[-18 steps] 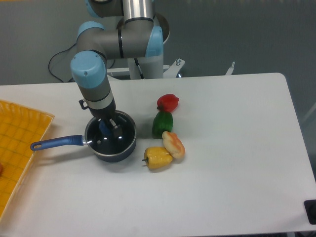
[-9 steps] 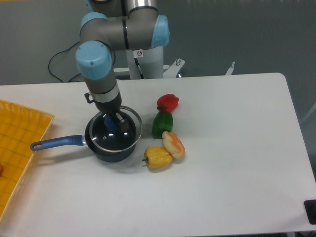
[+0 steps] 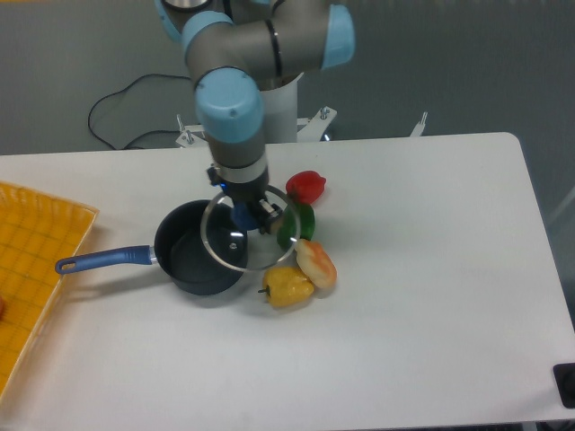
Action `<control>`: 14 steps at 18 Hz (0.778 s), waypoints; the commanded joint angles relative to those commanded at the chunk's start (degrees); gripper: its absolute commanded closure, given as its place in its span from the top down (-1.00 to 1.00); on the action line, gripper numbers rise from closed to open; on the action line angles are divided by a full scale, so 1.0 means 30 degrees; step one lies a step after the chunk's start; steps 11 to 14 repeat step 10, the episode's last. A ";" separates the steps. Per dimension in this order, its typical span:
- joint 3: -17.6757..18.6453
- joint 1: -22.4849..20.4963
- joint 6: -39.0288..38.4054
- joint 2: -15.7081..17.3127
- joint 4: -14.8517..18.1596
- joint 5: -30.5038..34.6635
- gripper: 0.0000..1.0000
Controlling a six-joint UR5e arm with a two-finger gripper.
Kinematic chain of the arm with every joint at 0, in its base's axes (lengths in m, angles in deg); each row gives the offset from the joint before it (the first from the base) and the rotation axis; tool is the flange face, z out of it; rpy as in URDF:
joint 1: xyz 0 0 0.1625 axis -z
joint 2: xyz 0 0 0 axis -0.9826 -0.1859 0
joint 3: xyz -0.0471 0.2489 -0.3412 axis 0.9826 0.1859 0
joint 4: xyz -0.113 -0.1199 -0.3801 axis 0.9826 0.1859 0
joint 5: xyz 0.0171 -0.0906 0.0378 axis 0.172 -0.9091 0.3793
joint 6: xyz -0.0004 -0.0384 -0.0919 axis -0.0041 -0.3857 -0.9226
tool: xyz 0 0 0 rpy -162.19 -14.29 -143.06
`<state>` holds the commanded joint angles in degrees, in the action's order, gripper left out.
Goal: Open the lid
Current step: 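Lift the glass lid up off the saucepan by its knob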
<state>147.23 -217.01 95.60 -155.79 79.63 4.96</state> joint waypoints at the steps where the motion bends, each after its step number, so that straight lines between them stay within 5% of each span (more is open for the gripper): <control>1: -0.0381 -0.0292 0.0030 -0.0235 0.0029 -0.0029 -0.09; 6: -0.1555 -0.1466 0.1143 -0.1290 0.0029 0.0029 -0.09; 14: -0.1586 -0.2110 0.1290 -0.1584 -0.0059 0.0118 -0.09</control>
